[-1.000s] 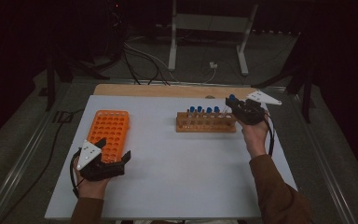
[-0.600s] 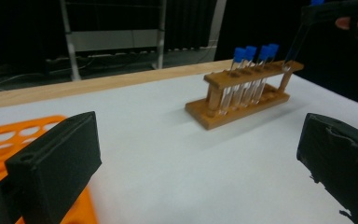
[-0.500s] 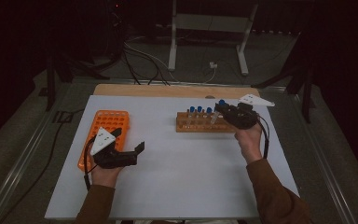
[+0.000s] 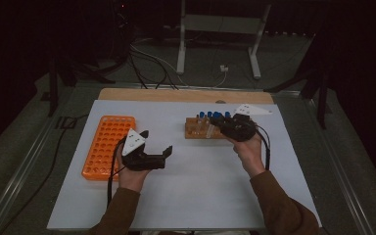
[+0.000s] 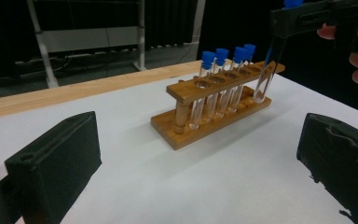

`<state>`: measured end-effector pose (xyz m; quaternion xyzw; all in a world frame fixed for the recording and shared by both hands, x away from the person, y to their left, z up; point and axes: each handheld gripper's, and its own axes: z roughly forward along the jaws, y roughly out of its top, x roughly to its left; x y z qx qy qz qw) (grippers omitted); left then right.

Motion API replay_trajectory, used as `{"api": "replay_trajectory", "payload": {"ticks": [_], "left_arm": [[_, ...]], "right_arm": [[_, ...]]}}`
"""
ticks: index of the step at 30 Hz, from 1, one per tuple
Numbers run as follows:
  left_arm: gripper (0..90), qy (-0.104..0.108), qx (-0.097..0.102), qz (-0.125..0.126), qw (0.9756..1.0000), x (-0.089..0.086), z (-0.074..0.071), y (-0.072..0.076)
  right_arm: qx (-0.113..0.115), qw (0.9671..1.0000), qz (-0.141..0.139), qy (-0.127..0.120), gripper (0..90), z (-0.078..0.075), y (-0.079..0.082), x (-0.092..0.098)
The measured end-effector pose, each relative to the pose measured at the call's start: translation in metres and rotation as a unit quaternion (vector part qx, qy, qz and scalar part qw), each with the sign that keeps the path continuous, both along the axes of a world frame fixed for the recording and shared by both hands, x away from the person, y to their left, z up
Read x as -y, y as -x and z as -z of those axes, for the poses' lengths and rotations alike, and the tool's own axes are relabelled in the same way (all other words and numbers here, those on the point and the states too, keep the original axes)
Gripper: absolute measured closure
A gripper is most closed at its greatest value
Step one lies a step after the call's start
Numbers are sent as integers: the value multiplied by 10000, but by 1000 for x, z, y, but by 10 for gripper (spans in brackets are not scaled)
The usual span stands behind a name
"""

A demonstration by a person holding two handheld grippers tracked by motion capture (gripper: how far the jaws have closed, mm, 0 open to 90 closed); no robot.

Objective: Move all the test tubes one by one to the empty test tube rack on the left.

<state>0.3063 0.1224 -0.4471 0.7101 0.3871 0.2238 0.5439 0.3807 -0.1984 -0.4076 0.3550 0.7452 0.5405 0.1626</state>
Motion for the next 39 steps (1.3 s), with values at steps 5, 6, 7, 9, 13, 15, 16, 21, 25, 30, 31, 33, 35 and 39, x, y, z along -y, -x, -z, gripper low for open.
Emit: {"api": "replay_trajectory", "payload": {"ticks": [5,6,7,9,13,15,16,21,25,30,31,33,35,39], "left_arm": [[4,-68,-80,74,9999,18,3,-8],[4,-68,-80,74,9999,18,3,-8],[14,-121,-101,93,9998,24,3,-10],[25,-161,-121,150,9997,29,2,-12],[69,-230,-94,241,9994,39,1,-14],[98,-241,-87,347,9991,44,0,-14],[121,-247,-80,415,9988,47,0,-14],[311,-344,49,526,9980,58,-3,-12],[513,-272,-19,634,9976,58,-2,-14],[683,-282,-50,811,9963,58,0,-15],[707,-295,-44,800,9964,58,0,-15],[748,-287,-52,806,9963,57,0,-16],[774,-277,-64,808,9963,56,0,-16],[780,-241,-73,825,9963,55,1,-16]], "right_arm": [[-1,9997,-232,90,764,1,6,-15],[-1,9997,-232,90,764,1,6,-15],[-1,9995,-310,110,764,2,8,-21],[-15,9991,-395,126,764,2,9,-26],[-44,9982,-568,171,763,3,13,-38],[-71,9977,-646,171,763,4,15,-44],[-79,9975,-686,167,763,4,16,-46],[-96,9962,-846,169,763,5,20,-57],[-139,9953,-949,93,763,5,22,-61],[-133,9948,-1005,102,763,6,23,-65],[-145,9947,-1016,102,763,6,23,-65],[-140,9946,-1025,105,763,6,24,-66],[-142,9944,-1044,103,763,6,24,-66],[-150,9942,-1062,98,763,7,24,-66]]}}
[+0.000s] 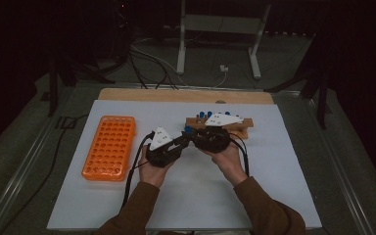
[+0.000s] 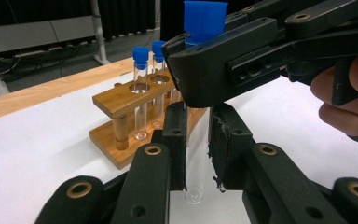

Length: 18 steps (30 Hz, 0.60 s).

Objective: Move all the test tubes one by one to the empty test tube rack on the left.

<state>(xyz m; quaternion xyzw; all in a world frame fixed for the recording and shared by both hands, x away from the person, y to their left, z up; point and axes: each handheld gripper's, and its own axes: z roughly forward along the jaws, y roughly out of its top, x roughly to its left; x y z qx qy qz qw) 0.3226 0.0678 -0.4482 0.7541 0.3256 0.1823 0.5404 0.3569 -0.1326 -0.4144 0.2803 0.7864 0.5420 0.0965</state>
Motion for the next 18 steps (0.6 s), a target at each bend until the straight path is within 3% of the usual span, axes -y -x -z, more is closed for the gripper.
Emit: {"api": "replay_trajectory", "payload": {"ticks": [3,10,16,18], "left_arm": [[783,-5,26,3,10000,0,0,1],[784,-14,-22,-84,10000,-8,2,-2],[784,-22,-43,-186,9998,-18,2,-2],[784,-17,-50,-207,9998,-20,2,-2]], "right_arm": [[-14,10000,-23,-17,753,0,0,1],[38,9999,-73,-118,468,-5,1,7],[109,9996,222,-114,166,-7,1,19],[135,9993,321,-125,136,-6,0,24]]}}
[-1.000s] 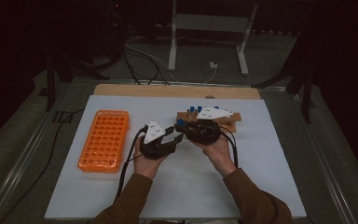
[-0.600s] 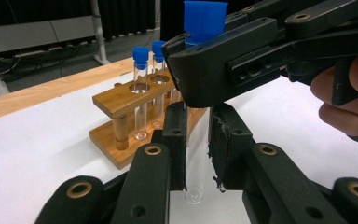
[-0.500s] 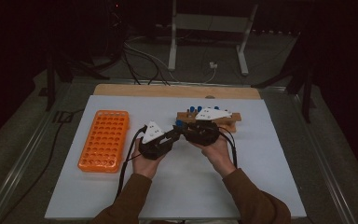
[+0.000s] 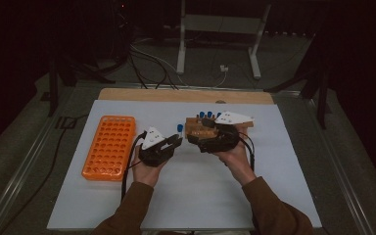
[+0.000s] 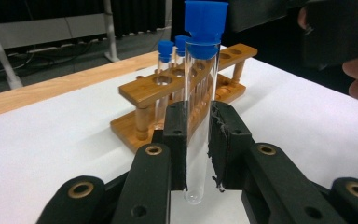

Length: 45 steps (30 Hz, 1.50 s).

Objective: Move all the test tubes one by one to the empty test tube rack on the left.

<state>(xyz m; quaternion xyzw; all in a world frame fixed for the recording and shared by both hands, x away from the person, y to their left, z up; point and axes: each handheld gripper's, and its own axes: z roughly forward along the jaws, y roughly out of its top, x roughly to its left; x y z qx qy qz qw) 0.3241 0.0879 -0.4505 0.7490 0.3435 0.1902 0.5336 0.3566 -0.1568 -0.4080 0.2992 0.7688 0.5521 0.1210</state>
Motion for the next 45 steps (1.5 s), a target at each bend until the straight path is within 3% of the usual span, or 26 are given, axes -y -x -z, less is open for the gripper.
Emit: {"api": "replay_trajectory", "payload": {"ticks": [3,6,17,22,31,45], "left_arm": [[784,17,5,-52,10000,-6,0,1],[784,42,21,-101,9999,-12,-1,2],[783,125,93,-244,9996,-36,-7,9],[783,157,105,-266,9995,-45,-8,13],[783,206,142,-292,9993,-72,-9,22],[782,210,164,-587,9979,-121,-4,44]], "right_arm": [[-21,9998,190,72,35,2,-2,8],[-11,9995,292,134,9,5,-4,16],[160,9969,686,362,0,12,-1,45],[222,9941,929,512,0,17,3,60],[174,9914,1200,493,0,30,14,86],[378,9874,1419,583,0,37,38,108]]}}
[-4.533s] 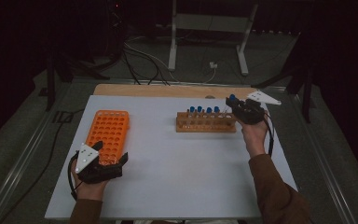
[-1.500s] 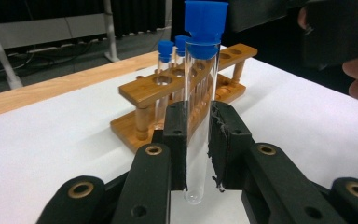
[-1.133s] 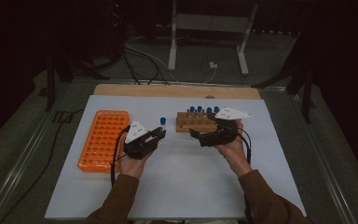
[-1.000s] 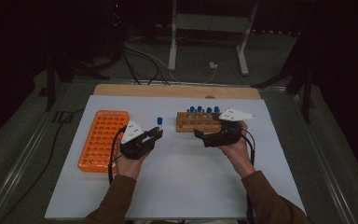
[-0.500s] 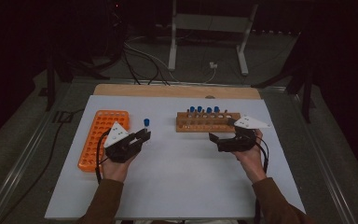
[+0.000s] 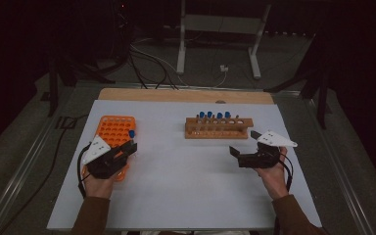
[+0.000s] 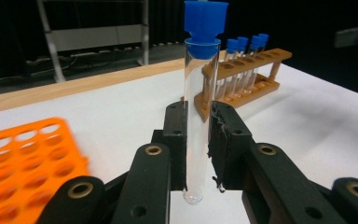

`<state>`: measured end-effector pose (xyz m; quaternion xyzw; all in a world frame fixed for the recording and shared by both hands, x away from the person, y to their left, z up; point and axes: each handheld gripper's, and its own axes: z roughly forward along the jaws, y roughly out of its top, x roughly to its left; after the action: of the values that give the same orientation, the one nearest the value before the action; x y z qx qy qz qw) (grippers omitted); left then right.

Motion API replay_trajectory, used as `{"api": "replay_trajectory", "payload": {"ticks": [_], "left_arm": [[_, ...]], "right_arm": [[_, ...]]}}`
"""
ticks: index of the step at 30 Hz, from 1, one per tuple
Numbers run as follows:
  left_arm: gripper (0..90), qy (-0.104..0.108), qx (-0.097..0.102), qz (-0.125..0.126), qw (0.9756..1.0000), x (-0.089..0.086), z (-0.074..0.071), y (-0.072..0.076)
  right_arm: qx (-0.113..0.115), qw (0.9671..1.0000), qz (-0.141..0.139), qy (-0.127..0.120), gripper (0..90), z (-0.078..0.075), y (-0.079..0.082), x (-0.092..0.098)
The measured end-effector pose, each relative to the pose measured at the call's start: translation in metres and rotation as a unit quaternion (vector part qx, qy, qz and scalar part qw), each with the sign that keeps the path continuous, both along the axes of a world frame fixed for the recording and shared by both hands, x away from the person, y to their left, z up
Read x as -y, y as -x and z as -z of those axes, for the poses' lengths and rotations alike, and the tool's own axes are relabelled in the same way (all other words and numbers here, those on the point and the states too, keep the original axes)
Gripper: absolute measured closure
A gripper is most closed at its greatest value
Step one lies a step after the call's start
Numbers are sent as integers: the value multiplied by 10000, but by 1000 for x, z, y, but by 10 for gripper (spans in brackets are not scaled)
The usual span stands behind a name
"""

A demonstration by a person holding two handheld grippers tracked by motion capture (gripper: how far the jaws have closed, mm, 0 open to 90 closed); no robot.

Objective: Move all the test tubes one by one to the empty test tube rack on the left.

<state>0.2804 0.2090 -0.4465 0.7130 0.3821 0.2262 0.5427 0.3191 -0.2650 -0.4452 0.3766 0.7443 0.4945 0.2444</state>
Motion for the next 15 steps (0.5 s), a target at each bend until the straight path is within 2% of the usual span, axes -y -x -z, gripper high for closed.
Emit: {"api": "replay_trajectory", "payload": {"ticks": [1,11,15], "left_arm": [[782,-6,10,-60,10000,-8,1,4],[781,14,-62,-257,9996,-33,12,22],[781,-102,-157,-318,9993,-41,19,30]], "right_arm": [[2,10000,17,-9,0,1,1,2],[-44,9998,149,-117,0,8,6,17],[-61,9998,144,-119,0,9,7,17]]}}
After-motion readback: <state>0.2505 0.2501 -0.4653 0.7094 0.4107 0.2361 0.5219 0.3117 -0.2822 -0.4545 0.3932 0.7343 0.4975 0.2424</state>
